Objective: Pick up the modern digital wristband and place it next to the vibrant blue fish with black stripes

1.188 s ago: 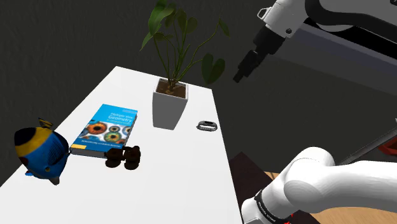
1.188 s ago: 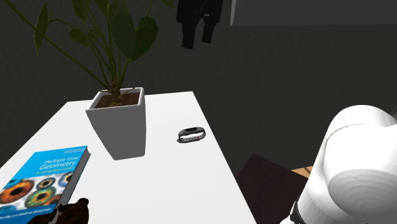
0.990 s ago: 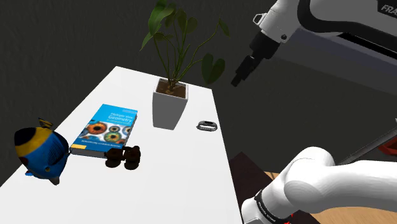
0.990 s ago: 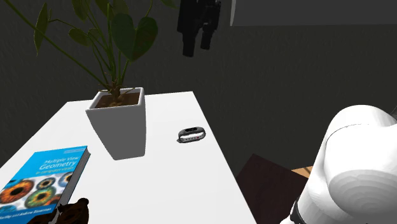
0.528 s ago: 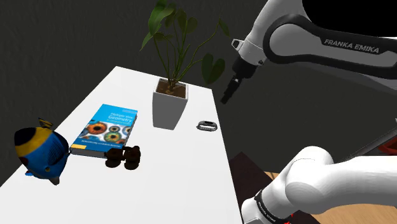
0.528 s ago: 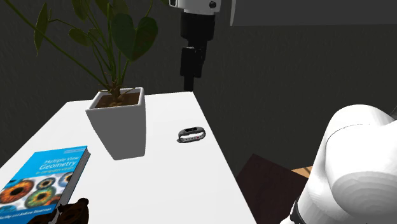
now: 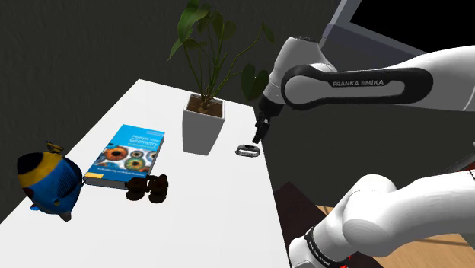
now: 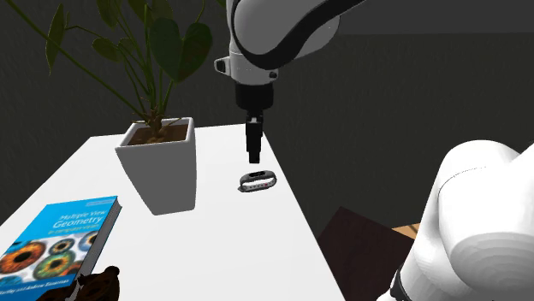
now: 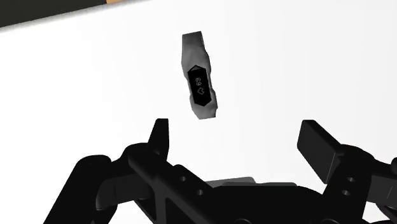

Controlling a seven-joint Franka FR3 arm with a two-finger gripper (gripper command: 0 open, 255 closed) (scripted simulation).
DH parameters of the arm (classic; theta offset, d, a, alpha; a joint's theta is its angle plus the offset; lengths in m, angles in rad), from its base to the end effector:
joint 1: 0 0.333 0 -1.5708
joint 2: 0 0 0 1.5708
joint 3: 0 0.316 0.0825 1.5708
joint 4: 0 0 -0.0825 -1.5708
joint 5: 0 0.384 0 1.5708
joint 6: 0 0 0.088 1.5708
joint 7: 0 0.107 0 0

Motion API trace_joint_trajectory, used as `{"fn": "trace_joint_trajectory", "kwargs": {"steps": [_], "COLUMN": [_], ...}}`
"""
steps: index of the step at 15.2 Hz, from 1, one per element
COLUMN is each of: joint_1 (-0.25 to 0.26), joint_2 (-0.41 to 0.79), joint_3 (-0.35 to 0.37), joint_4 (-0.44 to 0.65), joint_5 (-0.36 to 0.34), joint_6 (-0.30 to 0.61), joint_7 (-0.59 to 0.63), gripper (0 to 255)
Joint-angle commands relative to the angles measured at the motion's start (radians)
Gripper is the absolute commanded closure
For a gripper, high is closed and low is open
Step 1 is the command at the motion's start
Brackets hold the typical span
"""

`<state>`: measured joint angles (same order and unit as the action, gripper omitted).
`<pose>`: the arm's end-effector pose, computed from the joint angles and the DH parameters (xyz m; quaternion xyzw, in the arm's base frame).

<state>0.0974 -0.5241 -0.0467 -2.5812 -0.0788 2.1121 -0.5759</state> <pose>0.3849 0.0158 0.4392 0.9436 0.3290 0.0207 0.0289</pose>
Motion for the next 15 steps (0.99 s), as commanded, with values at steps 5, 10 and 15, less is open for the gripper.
{"fn": "trace_joint_trajectory", "kwargs": {"steps": [5,10,15], "joint_1": [0.004,-0.001,-0.004], "joint_2": [0.178,0.231,0.261], "joint_3": [-0.035,-0.040,-0.042], "joint_4": [-0.045,-0.073,-0.085], "joint_5": [-0.073,-0.082,-0.086], "joint_6": [0.194,0.276,0.318], "joint_7": [-0.143,-0.140,-0.137], "gripper": [0,0,0]}}
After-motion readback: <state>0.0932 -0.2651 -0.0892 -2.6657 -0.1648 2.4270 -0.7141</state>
